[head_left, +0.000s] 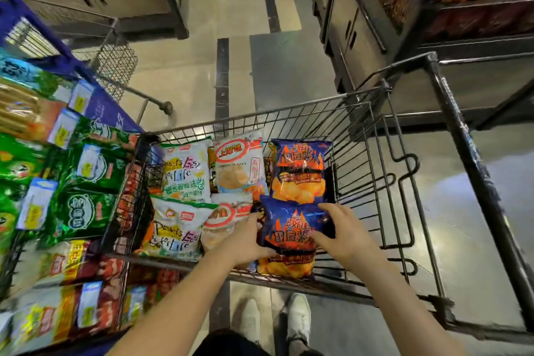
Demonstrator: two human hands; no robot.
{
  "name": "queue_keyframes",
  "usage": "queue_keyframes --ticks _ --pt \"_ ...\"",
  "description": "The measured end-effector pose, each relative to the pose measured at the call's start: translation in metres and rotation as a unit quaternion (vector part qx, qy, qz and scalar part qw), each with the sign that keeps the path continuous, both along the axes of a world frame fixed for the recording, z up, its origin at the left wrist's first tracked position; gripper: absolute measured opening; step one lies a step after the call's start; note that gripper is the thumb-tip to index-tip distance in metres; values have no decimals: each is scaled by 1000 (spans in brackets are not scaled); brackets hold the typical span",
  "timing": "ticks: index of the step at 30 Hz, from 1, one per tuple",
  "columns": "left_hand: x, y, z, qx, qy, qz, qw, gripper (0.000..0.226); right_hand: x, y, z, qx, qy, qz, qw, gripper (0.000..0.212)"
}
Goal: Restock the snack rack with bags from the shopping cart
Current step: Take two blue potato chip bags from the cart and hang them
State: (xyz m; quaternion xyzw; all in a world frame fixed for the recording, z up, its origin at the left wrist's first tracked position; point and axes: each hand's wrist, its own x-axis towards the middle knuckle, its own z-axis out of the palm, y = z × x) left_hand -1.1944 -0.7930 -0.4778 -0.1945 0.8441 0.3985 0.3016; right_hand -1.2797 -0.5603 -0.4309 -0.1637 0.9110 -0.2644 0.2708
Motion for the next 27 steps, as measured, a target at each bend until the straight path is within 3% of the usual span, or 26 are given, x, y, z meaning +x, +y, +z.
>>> queue_keyframes --ticks 3,6,8,15,21,27 --pt "-6 -3 -41 33 2 32 999 106 -2 1 -8 1 -5 -9 1000 68" --pt "-11 2 -54 68 -19 30 997 76 -1 2 -16 1 -4 -18 1000 68" --pt "-9 5 -65 100 -36 42 993 68 -1 1 -19 11 -6 -23 1000 68" --pt "-1 4 -84 149 -64 115 980 98 1 -2 -26 24 -17 -38 999 68" --pt "4 0 -89 145 -55 124 980 104 3 1 -25 16 -14 -56 998 66" --pt "1 2 -59 148 -6 151 977 58 1 7 -18 -11 -14 -94 995 62"
